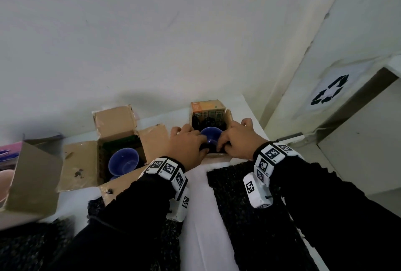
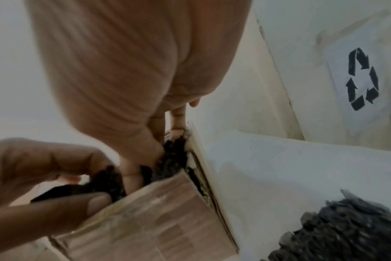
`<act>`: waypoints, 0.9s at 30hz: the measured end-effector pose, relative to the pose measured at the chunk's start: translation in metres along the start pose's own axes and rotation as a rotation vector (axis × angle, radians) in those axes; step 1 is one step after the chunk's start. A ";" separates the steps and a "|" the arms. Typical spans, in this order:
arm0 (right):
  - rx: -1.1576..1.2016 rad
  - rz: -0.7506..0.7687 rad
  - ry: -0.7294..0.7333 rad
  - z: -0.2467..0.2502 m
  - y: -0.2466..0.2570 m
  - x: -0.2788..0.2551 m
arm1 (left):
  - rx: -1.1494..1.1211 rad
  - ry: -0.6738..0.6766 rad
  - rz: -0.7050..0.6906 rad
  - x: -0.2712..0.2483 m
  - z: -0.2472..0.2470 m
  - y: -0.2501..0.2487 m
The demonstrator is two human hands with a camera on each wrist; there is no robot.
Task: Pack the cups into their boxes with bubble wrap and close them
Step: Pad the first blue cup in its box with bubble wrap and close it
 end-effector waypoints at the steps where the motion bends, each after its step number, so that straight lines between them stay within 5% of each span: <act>1: 0.007 -0.001 0.011 0.001 -0.001 0.000 | -0.018 -0.010 0.019 0.001 0.000 0.001; 9: -0.017 -0.028 0.011 0.001 0.006 0.010 | 0.122 0.039 0.045 0.019 0.003 -0.004; 16: 0.015 0.030 -0.031 -0.006 0.002 0.003 | 0.015 0.104 -0.155 0.017 -0.008 -0.010; 23: -0.084 0.162 -0.178 -0.019 0.007 -0.015 | -0.005 0.029 -0.311 -0.009 -0.007 -0.014; 27: -0.242 0.088 -0.220 -0.030 0.012 -0.019 | 0.085 -0.068 -0.283 -0.021 -0.015 -0.016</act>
Point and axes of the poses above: each hand's wrist, its own x-axis towards the middle knuckle, its own z-axis out of the back of the hand, y = z × x, the point moved 7 cm from there along x, towards the middle knuckle, and after that the axes turned 12 degrees about -x, right-handed, at the moved point
